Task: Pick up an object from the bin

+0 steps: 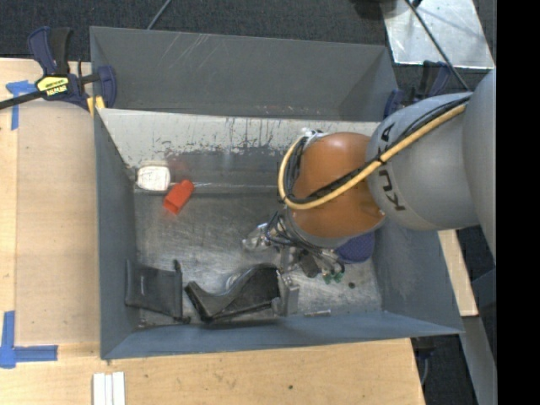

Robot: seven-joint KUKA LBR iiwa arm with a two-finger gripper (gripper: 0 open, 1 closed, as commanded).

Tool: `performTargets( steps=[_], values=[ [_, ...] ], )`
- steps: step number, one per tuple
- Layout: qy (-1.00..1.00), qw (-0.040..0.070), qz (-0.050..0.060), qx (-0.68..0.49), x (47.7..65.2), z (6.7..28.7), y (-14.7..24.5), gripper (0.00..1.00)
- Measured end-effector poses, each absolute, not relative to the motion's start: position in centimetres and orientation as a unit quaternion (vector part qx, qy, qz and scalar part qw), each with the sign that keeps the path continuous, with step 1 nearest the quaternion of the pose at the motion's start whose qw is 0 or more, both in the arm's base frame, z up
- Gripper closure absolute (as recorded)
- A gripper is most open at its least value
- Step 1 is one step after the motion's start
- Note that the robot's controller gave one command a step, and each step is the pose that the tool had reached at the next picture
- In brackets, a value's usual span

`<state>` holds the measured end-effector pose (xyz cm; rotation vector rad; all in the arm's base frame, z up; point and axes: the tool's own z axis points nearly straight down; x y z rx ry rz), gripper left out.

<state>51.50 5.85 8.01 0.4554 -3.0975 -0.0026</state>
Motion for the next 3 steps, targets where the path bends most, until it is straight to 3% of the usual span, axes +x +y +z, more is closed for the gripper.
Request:
performTargets(
  steps=[1,2,3],
  values=[
    [-0.989,0.001,0.0,0.146,51.5,7.6,5.7,0.0],
    [-0.989,-0.011,-0.001,0.145,51.9,7.6,5.7,1.0],
    [-0.989,-0.003,0.0,0.146,54.2,20.7,4.8,1.0]
  ],
)
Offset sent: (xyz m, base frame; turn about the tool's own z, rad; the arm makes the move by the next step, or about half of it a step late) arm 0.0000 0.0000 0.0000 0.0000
